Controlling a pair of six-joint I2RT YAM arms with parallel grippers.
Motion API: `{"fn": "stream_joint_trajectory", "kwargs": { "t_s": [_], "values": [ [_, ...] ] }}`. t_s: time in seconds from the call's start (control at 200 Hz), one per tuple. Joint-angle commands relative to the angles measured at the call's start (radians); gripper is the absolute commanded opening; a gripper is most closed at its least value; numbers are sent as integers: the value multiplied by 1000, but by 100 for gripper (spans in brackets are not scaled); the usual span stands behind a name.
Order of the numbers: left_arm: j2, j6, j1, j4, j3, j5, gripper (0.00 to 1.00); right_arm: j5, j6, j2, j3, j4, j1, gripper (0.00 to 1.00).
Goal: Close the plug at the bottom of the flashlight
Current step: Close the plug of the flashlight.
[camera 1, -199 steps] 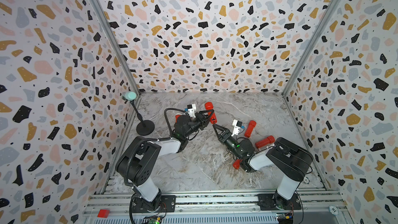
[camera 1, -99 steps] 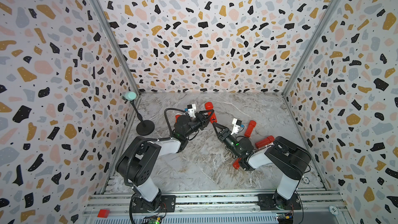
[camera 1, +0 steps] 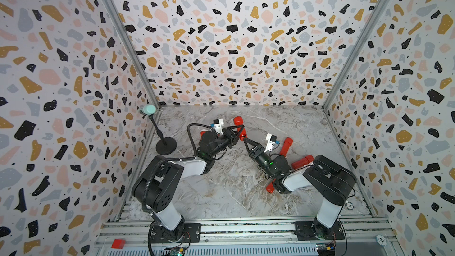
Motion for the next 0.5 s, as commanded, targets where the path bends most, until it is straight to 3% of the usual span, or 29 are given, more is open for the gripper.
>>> {"fn": "stream_joint_trajectory", "kwargs": {
  "t_s": [0.0, 0.496],
  "values": [
    [2, 0, 5, 73, -2, 22, 0, -1, -10, -9, 25, 171, -4, 57],
    [2, -2, 5, 74, -1, 25, 0, -11, 9, 6, 40, 172, -7, 49]
  ]
}}
